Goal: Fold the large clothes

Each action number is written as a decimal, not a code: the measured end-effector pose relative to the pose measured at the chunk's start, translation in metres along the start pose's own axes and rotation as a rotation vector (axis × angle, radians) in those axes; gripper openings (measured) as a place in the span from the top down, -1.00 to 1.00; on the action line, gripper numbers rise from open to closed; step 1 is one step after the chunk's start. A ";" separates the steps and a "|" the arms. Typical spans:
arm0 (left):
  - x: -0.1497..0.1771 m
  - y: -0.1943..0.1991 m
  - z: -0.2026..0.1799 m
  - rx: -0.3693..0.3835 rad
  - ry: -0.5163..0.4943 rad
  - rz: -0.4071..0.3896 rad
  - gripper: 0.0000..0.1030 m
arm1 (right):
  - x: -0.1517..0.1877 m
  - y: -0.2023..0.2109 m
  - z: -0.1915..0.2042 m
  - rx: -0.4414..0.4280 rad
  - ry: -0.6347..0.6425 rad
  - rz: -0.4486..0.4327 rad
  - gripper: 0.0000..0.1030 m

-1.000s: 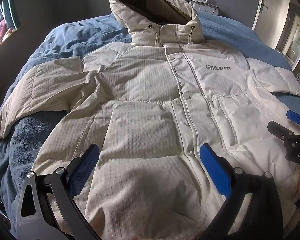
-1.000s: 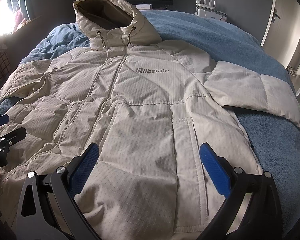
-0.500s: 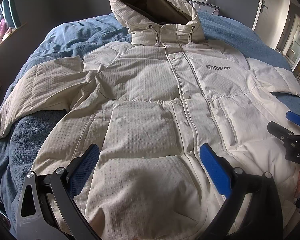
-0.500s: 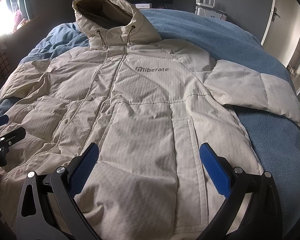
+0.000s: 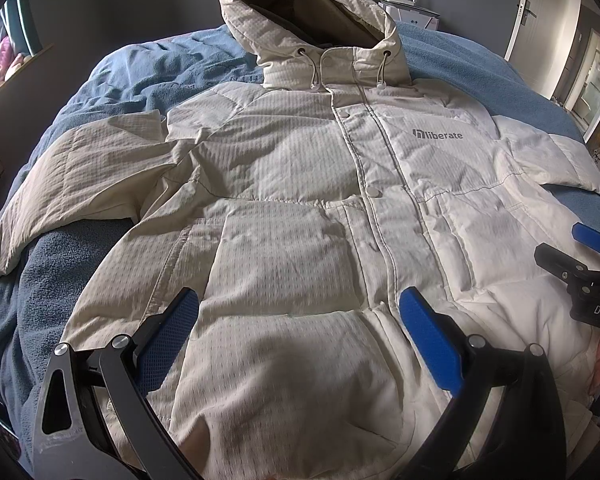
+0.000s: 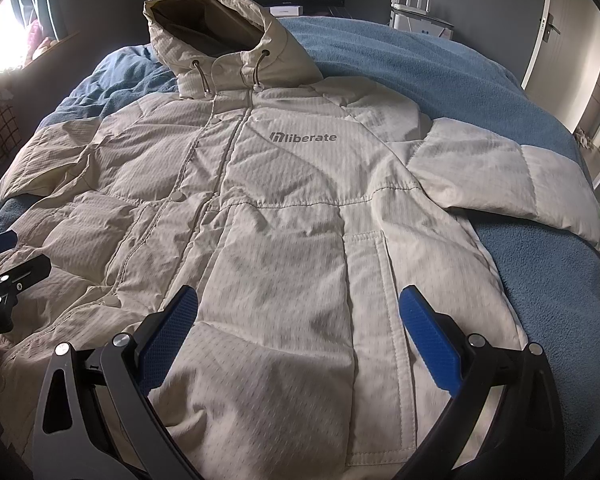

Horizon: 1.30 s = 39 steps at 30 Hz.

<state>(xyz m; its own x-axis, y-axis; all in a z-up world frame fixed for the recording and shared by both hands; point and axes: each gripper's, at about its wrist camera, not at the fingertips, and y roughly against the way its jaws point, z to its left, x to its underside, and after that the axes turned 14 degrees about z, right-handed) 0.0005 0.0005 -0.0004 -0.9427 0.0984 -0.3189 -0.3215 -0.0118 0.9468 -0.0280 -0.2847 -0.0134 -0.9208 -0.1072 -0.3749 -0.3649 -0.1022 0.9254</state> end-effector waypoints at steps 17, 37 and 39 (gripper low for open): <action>0.000 0.000 0.000 0.002 0.000 0.004 -0.88 | -0.004 0.001 -0.002 -0.002 -0.004 0.004 -0.88; -0.020 0.046 0.011 -0.123 0.001 -0.163 -0.87 | -0.011 0.039 -0.151 0.049 -0.389 -0.123 -0.88; -0.029 0.059 0.013 -0.134 -0.009 -0.208 -0.88 | -0.010 0.048 -0.166 0.083 -0.429 -0.169 -0.88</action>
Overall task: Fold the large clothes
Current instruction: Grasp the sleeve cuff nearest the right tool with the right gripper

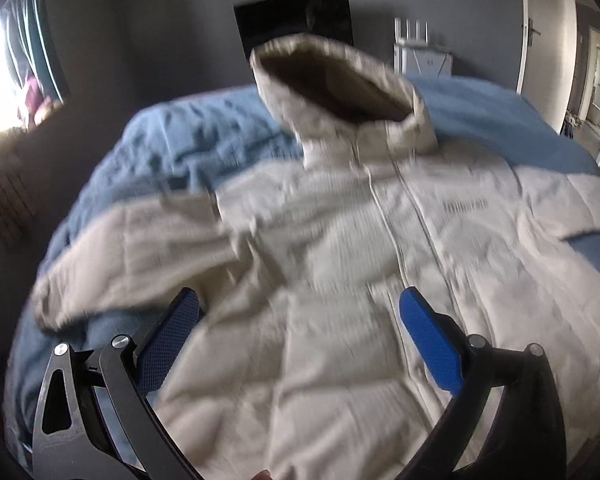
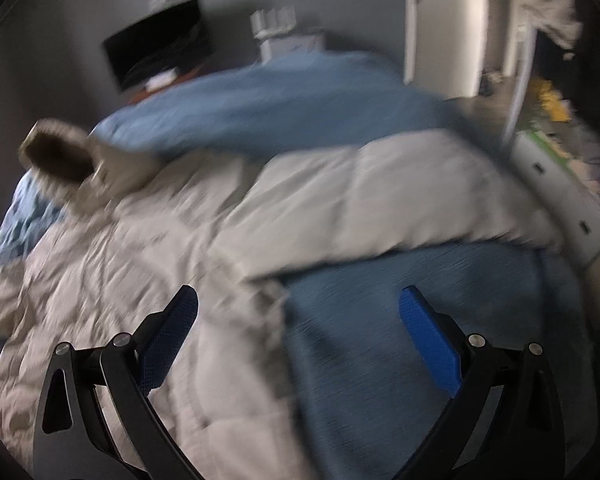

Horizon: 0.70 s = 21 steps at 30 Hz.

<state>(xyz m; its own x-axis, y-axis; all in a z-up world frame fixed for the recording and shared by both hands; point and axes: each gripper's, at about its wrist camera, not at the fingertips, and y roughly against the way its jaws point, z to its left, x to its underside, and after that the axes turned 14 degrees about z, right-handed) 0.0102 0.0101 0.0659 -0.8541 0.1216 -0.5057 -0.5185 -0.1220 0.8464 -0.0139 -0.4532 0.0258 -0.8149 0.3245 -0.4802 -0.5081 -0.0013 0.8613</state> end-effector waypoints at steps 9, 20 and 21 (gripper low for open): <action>-0.004 -0.026 0.000 0.076 -0.014 0.021 -0.88 | -0.020 -0.015 -0.118 -0.136 -0.296 0.093 -0.88; 0.009 -0.089 0.009 0.141 -0.005 0.183 -0.87 | -0.048 -0.052 -0.160 -0.231 -0.422 0.106 -0.81; 0.009 -0.091 0.009 0.145 -0.005 0.184 -0.87 | -0.053 -0.055 -0.162 -0.219 -0.435 0.096 -0.74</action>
<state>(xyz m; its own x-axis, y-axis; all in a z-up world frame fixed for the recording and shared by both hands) 0.0496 0.0309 -0.0140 -0.9334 0.1149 -0.3399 -0.3421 0.0001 0.9396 0.0118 -0.6234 -0.0230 -0.6926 0.6780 -0.2463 -0.5212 -0.2344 0.8206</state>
